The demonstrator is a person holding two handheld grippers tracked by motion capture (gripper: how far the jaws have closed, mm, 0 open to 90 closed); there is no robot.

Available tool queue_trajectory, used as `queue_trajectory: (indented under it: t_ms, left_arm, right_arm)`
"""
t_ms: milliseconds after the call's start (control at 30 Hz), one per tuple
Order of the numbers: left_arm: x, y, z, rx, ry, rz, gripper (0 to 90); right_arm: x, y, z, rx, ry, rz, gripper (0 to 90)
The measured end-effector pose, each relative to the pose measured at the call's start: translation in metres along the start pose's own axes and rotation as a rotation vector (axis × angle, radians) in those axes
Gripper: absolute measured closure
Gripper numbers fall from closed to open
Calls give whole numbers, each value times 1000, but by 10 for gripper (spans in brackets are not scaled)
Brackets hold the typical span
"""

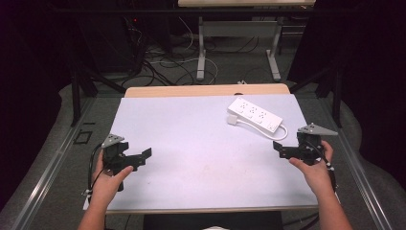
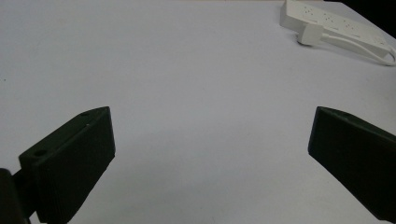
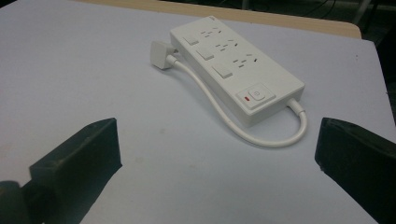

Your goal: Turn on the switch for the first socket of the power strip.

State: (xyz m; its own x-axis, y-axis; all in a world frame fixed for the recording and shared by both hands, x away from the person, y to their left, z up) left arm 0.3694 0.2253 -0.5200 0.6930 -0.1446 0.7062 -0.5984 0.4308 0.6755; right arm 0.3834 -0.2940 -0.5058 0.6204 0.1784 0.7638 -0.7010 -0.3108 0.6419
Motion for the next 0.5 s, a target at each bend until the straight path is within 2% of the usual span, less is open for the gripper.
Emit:
queue_trajectory:
  t_ms: [167,500]
  left_arm:
    - [0,1,0,-1,1,-1,9]
    - [1,3,1,-7,3,7,10]
  right_arm:
    - [-2,0,-1,11,-2,-8,11]
    - [-4,-8,-9,10,36,-36,43]
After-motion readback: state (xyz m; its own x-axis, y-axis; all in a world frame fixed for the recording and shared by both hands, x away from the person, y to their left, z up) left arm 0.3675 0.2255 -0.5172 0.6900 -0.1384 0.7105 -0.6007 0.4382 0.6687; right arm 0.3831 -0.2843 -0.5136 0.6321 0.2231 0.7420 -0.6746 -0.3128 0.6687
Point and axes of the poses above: each handheld gripper's, and its own axes: y roughly backward along the jaws, x roughly out of its top, z roughly to its right, the point moved 5 cm from there along -y, roughly forward along the jaws, and after that the axes turned 9 degrees about -z, right-handed, at the moved point
